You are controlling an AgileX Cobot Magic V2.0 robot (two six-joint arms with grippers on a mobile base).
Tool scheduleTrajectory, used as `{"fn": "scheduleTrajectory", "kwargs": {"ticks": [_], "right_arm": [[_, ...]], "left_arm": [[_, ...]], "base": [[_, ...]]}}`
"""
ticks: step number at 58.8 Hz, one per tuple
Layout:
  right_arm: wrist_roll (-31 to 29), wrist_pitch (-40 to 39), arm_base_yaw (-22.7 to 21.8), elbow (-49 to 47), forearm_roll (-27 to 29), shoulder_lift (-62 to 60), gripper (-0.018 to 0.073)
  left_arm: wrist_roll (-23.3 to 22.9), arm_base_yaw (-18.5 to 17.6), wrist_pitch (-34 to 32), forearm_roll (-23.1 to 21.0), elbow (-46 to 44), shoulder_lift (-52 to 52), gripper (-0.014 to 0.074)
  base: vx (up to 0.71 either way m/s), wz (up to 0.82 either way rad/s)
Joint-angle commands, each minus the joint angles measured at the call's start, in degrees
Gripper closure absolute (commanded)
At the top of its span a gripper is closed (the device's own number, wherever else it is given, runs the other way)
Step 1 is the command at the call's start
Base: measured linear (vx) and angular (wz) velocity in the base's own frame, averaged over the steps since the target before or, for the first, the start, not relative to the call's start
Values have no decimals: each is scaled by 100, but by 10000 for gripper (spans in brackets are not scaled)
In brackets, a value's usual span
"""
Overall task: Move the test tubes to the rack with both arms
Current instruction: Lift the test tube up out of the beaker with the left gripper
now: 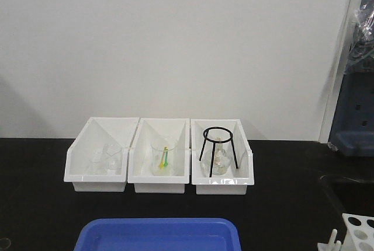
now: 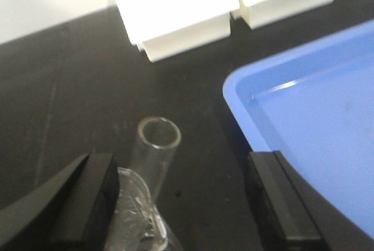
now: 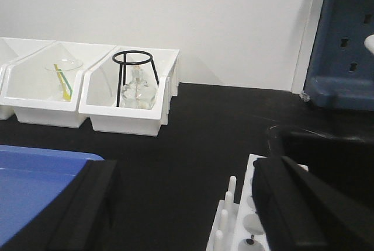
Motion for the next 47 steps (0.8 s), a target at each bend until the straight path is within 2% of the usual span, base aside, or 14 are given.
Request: {"fn": "scheduleTrajectory", "kwargs": {"ticks": [1, 7, 13, 19, 27, 47], "right_arm": [[-4, -496, 7, -207, -23, 64, 22], [-4, -502, 7, -207, -22, 64, 22], [-4, -502, 7, -207, -22, 64, 22], [-4, -502, 7, -207, -22, 64, 22], [-4, -502, 7, -207, -22, 64, 22], [-20, -501, 7, -207, -22, 64, 22]], "left_arm": [[58, -41, -825, -49, -166, 261, 19], [81, -41, -1284, -307, -166, 501, 19], [309, -41, -1564, -692, -166, 653, 19], [315, -41, -1579, -763, -166, 813, 19], [356, -41, -1980, -763, -166, 1057, 19], [355, -41, -2494, -865, -166, 1521, 19]], "base": [[0, 0], [0, 0], [0, 0], [0, 0], [0, 0], [0, 0]]}}
